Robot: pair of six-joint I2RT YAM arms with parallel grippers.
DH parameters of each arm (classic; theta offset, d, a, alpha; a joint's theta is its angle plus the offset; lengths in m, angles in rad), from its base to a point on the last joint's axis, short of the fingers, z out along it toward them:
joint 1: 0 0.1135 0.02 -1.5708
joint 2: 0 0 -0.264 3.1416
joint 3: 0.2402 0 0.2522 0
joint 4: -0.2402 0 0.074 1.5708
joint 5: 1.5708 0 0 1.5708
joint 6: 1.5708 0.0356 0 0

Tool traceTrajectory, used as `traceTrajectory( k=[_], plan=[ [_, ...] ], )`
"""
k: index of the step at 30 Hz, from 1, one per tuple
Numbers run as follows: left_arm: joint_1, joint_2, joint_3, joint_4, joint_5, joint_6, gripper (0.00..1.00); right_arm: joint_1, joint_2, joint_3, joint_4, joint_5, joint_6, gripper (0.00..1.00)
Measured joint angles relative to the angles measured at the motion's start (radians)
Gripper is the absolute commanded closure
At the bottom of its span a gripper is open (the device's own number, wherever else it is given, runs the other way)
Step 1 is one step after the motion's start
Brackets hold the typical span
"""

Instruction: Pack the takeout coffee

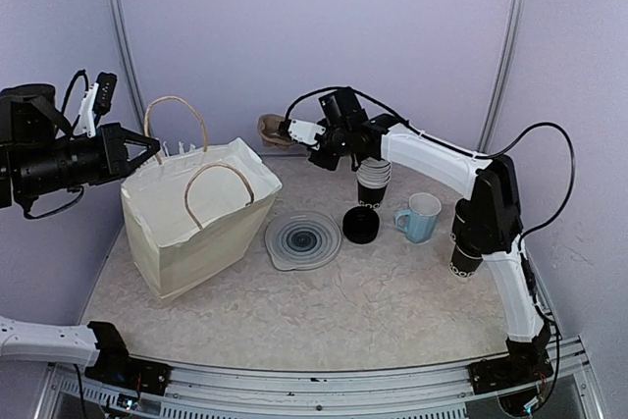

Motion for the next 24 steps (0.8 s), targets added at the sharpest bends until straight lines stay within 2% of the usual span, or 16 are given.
traceTrajectory(
  k=[5, 12, 17, 24],
  plan=[
    [0.000, 0.000, -0.032, 0.010, 0.061, 0.015, 1.00, 0.006, -0.246, -0.131, -0.021, -0.085, 0.043, 1.00],
    [-0.002, 0.019, -0.106, 0.093, 0.248, 0.031, 1.00, -0.014, -0.679, -0.530, -0.061, -0.251, 0.060, 1.00],
    [-0.045, 0.055, -0.136, 0.174, 0.375, 0.034, 1.00, -0.054, -0.896, -0.761, -0.134, -0.327, 0.047, 1.00],
    [-0.072, 0.109, -0.151, 0.259, 0.526, 0.057, 1.00, -0.094, -1.150, -1.146, -0.267, -0.404, -0.077, 1.00]
  ],
)
